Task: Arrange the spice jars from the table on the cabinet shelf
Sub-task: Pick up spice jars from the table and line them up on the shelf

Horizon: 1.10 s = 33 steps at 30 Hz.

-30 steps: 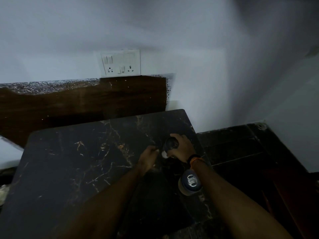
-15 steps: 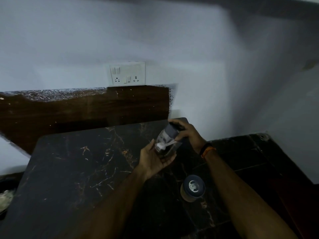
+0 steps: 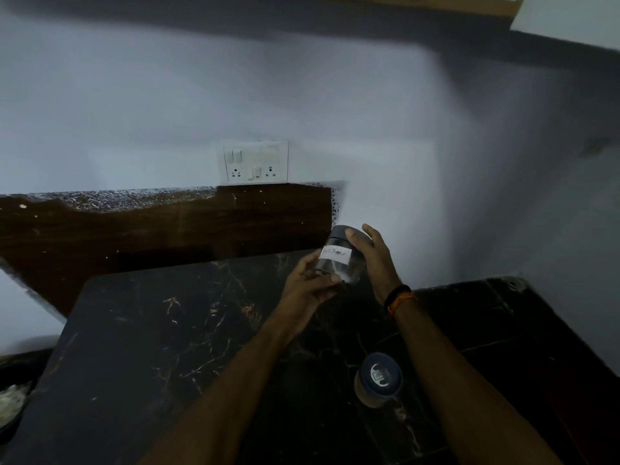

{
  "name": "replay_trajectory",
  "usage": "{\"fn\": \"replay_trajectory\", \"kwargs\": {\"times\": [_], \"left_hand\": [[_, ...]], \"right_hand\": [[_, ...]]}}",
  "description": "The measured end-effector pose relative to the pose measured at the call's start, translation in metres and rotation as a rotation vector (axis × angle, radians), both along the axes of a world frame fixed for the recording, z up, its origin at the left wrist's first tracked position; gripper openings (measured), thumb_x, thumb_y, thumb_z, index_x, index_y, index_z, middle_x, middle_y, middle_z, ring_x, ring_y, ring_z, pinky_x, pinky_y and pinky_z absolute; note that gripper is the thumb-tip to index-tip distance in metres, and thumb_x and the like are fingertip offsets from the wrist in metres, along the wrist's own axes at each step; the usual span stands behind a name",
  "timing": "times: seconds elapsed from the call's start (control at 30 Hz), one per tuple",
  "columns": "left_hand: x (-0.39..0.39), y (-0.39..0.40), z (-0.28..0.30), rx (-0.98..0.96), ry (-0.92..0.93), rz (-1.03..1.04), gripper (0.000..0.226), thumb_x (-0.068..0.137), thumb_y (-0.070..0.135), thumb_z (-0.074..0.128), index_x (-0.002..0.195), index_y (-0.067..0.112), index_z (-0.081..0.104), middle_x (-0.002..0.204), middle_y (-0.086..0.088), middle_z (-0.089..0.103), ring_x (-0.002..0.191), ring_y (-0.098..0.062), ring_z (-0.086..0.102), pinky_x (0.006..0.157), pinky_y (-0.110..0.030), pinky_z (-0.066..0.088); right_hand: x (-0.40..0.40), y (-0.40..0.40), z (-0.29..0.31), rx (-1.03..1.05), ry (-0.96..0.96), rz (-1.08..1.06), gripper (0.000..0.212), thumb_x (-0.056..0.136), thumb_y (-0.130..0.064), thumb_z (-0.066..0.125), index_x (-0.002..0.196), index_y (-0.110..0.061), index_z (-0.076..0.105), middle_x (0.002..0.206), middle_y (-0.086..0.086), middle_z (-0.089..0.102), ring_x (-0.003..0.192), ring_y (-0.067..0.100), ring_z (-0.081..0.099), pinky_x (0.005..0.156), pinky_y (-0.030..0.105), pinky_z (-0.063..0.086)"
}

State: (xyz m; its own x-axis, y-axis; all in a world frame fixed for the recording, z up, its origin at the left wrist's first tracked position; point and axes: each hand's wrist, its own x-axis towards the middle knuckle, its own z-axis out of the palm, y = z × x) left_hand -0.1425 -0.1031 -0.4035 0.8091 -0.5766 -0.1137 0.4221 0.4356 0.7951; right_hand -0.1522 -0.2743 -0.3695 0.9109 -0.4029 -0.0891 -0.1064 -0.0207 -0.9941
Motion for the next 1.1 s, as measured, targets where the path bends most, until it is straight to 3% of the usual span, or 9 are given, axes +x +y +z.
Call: {"fn": "replay_trajectory", "kwargs": {"times": [0.07,0.13,0.23,0.37,0.53,0.63,0.73,0.93,1.1], "left_hand": [[0.000,-0.002,0.003,0.040,-0.054,0.027,0.077,0.066,0.000,0.084,0.134,0.018,0.056,0.128,-0.010,0.066,0.118,-0.033,0.065,0.093,-0.045,0.056],[0.001,-0.004,0.006,0.084,-0.114,0.045,0.080,0.065,0.000,0.085,0.135,0.022,0.055,0.124,-0.004,0.069,0.118,-0.029,0.065,0.095,-0.046,0.056],[0.005,-0.003,0.016,0.180,-0.230,0.060,0.095,0.058,0.009,0.092,0.140,0.028,0.049,0.126,0.000,0.067,0.119,-0.025,0.064,0.098,-0.051,0.054],[0.013,-0.006,0.037,0.256,-0.445,0.038,0.099,0.064,0.004,0.089,0.147,0.025,0.038,0.133,0.003,0.063,0.122,-0.018,0.061,0.102,-0.048,0.052],[0.024,-0.016,0.078,0.310,-0.628,0.082,0.100,0.066,0.001,0.088,0.144,0.036,0.036,0.130,0.020,0.059,0.121,-0.007,0.059,0.097,-0.032,0.056],[0.031,-0.023,0.107,0.322,-0.692,0.099,0.111,0.066,0.004,0.089,0.153,0.027,0.025,0.140,0.003,0.052,0.127,-0.018,0.054,0.102,-0.047,0.052],[0.041,-0.029,0.137,0.341,-0.772,0.126,0.115,0.064,0.010,0.092,0.154,0.030,0.023,0.144,-0.005,0.050,0.130,-0.025,0.051,0.105,-0.051,0.049],[0.058,-0.044,0.198,0.418,-0.919,0.185,0.118,0.064,0.032,0.093,0.153,0.042,0.016,0.141,0.005,0.052,0.121,-0.010,0.052,0.090,-0.017,0.048],[0.080,-0.053,0.260,0.465,-1.088,0.160,0.123,0.062,0.040,0.093,0.152,0.046,0.010,0.128,0.011,0.051,0.110,0.002,0.054,0.077,-0.004,0.049]], "right_hand": [[0.001,0.004,0.003,0.043,0.005,0.013,0.073,0.087,-0.050,0.068,0.148,-0.023,0.038,0.137,0.007,0.055,0.115,0.026,0.062,0.096,0.046,0.056],[0.002,0.005,0.009,0.081,-0.014,0.031,0.068,0.089,-0.044,0.069,0.147,-0.022,0.040,0.133,0.009,0.058,0.112,0.028,0.065,0.096,0.049,0.055],[0.001,0.005,0.024,0.082,-0.053,0.075,0.064,0.088,-0.040,0.069,0.143,-0.022,0.043,0.127,0.008,0.062,0.108,0.025,0.068,0.093,0.044,0.058],[-0.001,0.004,0.053,0.025,-0.092,0.150,0.057,0.077,-0.052,0.070,0.128,-0.034,0.051,0.122,0.001,0.064,0.097,0.014,0.072,0.076,0.027,0.059],[0.009,-0.004,0.092,-0.042,-0.150,0.160,0.064,0.080,-0.053,0.068,0.137,-0.034,0.047,0.130,-0.003,0.061,0.109,0.014,0.066,0.091,0.034,0.057],[0.014,-0.009,0.118,-0.065,-0.200,0.146,0.063,0.086,-0.047,0.068,0.142,-0.029,0.046,0.126,-0.003,0.063,0.103,0.011,0.069,0.082,0.028,0.059],[0.018,-0.015,0.149,-0.146,-0.257,0.138,0.071,0.080,-0.053,0.067,0.143,-0.029,0.044,0.127,-0.005,0.061,0.104,0.010,0.066,0.074,0.020,0.057],[0.022,-0.029,0.214,-0.187,-0.363,0.141,0.071,0.077,-0.055,0.070,0.139,-0.028,0.049,0.128,-0.001,0.063,0.110,0.017,0.066,0.080,0.026,0.059],[0.028,-0.043,0.274,-0.179,-0.502,0.091,0.053,0.084,-0.040,0.075,0.131,-0.024,0.057,0.121,0.004,0.070,0.105,0.021,0.070,0.082,0.034,0.060]]}}
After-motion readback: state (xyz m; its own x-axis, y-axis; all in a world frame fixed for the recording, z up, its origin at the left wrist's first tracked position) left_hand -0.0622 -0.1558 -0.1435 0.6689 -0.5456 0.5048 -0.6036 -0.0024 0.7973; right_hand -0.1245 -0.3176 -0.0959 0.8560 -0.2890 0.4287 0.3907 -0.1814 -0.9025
